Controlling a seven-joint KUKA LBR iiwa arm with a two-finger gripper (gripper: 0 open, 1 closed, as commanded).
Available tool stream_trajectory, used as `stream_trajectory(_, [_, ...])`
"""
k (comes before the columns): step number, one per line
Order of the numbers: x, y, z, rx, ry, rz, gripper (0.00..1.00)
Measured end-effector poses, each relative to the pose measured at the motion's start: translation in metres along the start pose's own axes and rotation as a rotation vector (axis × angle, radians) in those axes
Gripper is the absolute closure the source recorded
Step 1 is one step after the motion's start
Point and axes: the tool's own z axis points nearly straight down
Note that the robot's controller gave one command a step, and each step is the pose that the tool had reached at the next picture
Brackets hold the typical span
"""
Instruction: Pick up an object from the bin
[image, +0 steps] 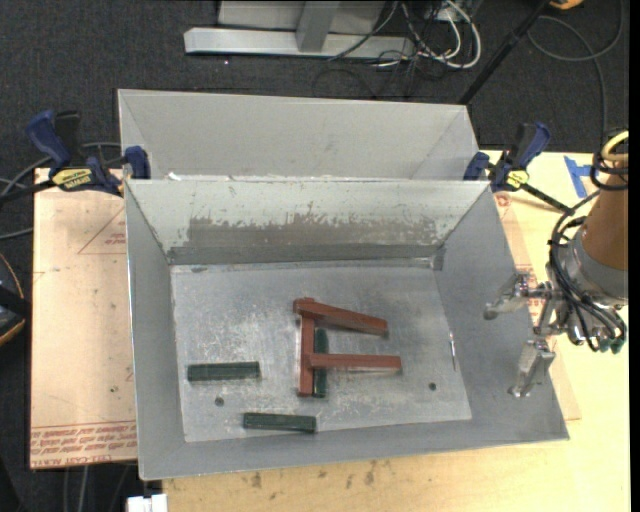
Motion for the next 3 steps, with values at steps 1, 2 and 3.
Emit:
stream_trajectory(1, [-0.002, 0.001, -0.004, 0.002, -0.008, -0.005, 0.0])
stream_trajectory(2, [-0.034, 0.027, 0.06, 0.003, -0.015, -0.049, 0.0])
stream_trajectory(3, [0.002, 0.029, 0.12, -0.001, -0.001, -0.021, 0.0])
